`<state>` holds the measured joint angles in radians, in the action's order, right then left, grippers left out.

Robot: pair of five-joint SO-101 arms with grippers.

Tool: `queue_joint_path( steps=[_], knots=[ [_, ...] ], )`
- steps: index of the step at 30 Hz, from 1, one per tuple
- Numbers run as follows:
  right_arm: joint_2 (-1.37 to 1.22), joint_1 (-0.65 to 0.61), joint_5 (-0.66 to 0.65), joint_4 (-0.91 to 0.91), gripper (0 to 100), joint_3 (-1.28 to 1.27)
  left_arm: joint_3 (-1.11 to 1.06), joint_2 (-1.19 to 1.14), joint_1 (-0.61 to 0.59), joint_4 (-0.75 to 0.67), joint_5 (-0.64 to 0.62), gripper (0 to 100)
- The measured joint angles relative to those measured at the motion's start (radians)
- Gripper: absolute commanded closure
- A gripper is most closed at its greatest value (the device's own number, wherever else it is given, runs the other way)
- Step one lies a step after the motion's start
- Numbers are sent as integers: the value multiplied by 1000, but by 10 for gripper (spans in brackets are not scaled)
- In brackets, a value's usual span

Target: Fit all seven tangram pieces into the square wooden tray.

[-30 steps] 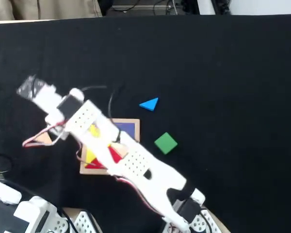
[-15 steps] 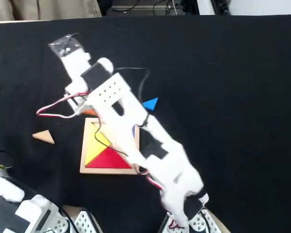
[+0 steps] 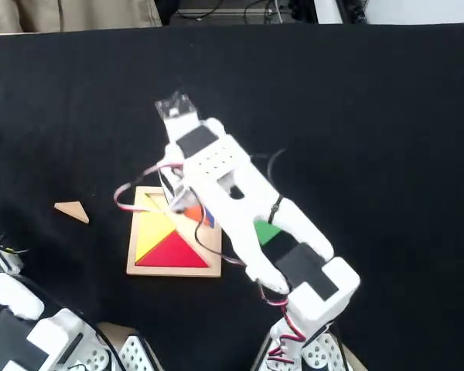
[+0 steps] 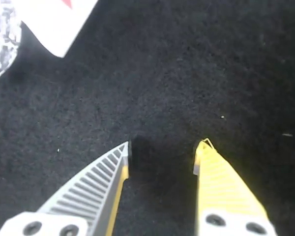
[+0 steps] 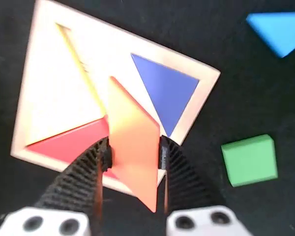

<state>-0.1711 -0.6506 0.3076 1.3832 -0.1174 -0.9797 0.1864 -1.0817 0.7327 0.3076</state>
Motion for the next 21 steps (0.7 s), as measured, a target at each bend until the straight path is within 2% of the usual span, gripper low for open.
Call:
queue_joint_path(
  steps=[4, 8, 11, 14, 18, 21],
  knots=[
    [78, 0, 0, -210, 988, -227, 0, 0, 0, 0, 3, 770],
    [117, 0, 0, -353, 988, -379, 2, 2, 0, 6, 115, 770],
    [118, 0, 0, -376, 988, -408, 25, 25, -18, 66, 227, 801],
    [118, 0, 0, -384, 988, -411, 55, 78, -64, 195, 319, 855],
    [133, 0, 2, -387, 988, -433, 143, 241, -94, 333, 344, 873],
    [137, 0, 2, -387, 987, -440, 150, 374, -12, 394, 338, 873]
  ],
)
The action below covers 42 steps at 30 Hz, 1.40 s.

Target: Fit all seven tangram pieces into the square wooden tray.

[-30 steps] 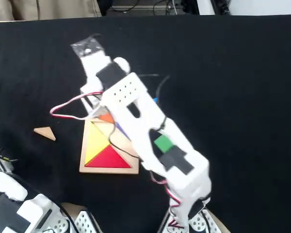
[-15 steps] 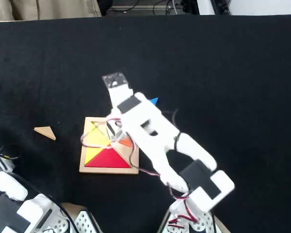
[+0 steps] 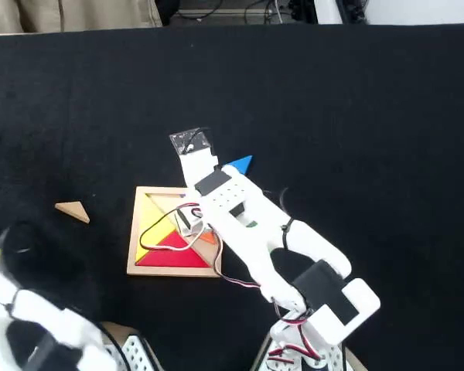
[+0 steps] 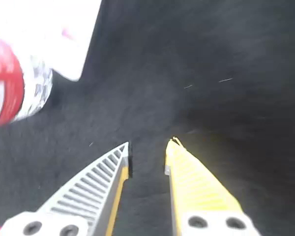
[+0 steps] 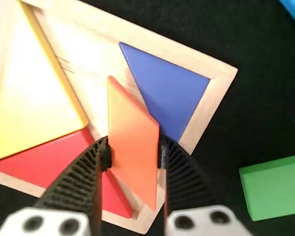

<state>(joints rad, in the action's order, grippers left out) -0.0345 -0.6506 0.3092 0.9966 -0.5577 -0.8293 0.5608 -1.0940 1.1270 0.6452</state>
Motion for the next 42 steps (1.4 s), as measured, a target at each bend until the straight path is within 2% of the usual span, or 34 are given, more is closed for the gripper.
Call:
queue_joint_path(
  steps=[4, 8, 12, 16, 19, 26, 33, 42],
  knots=[
    [2, -3, -87, 20, 987, -2, 0, 153, 183, 48, -115, 872],
    [2, -40, -146, 25, 986, -2, -6, 258, 384, 49, -285, 872],
    [2, -52, -153, 25, 986, -2, -60, 295, 500, -40, -480, 848],
    [2, -52, -157, 25, 966, -2, -130, 278, 523, -126, -605, 762],
    [2, -52, -157, 28, 903, -3, -161, 242, 529, -172, -646, 763],
    [2, -55, -157, 58, 893, -5, -169, 157, 529, -221, -684, 763],
    [8, -64, -157, 68, 889, -5, -235, 110, 529, -331, -694, 763],
    [146, -83, -206, 97, 887, -15, -236, 107, 529, -339, -694, 762]
  ],
)
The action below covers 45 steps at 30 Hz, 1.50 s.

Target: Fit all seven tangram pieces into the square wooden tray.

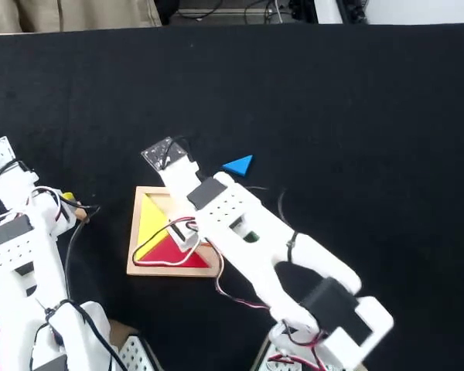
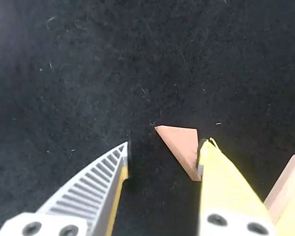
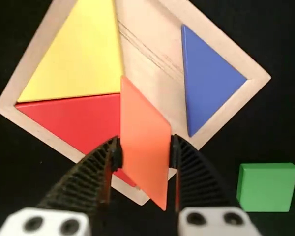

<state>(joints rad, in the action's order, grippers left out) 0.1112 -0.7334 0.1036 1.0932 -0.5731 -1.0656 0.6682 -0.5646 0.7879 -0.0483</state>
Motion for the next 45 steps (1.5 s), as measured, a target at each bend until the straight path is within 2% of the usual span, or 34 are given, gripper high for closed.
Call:
queue_joint_path(
  steps=[6, 17, 19, 23, 25, 32, 39, 45],
  knots=[
    [5, 0, 0, 0, 783, -2, -6, 0, 0, 0, 0, 762],
    [5, 0, 0, 0, 786, -2, -9, 0, 40, 0, 0, 762],
    [5, 0, 0, -3, 825, -2, -9, 0, 40, 0, 0, 762],
    [-3, -3, -63, -78, 994, -2, -9, 0, 40, 0, 0, 762],
    [-3, -2, -110, -147, 961, -2, -9, 0, 40, 0, 0, 762],
    [-92, 52, -150, -258, 986, 15, -28, -3, 40, 0, 0, 762],
    [-269, 115, -150, -232, 987, 155, -28, -3, 44, 0, 0, 762],
    [-278, 114, -152, -129, 987, 213, -28, -3, 44, 0, 0, 762]
  ],
)
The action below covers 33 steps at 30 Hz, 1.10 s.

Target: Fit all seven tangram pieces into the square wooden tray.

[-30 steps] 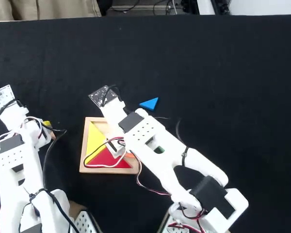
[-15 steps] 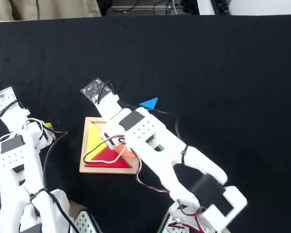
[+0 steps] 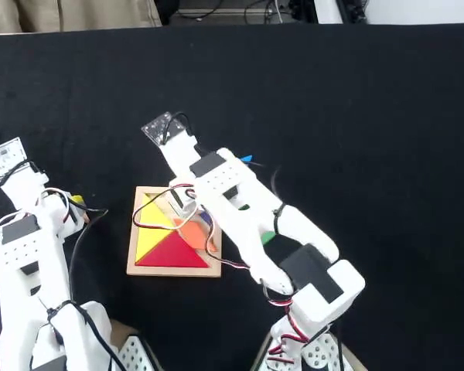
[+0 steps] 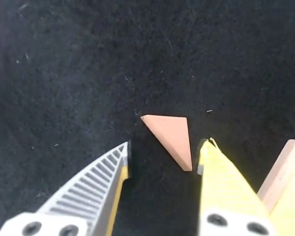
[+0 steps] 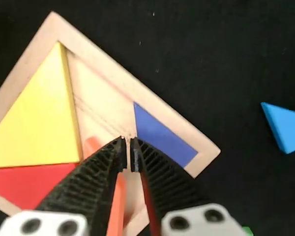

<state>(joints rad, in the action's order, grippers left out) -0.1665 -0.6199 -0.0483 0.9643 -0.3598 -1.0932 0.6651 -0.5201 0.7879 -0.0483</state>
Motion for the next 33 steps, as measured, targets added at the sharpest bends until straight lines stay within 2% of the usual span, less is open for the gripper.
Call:
queue_joint_path(
  steps=[11, 22, 29, 33],
  knots=[
    [-23, -6, 0, 6, 987, 0, -44, 0, 2, -86, 0, 762],
    [-29, -18, -2, 86, 987, 0, -44, 0, 2, -86, 0, 762],
    [-29, -18, -66, 140, 988, 0, -44, 0, 2, -86, 0, 762],
    [-29, 23, -69, 143, 988, 0, -44, 0, 2, -86, 0, 762]
  ],
)
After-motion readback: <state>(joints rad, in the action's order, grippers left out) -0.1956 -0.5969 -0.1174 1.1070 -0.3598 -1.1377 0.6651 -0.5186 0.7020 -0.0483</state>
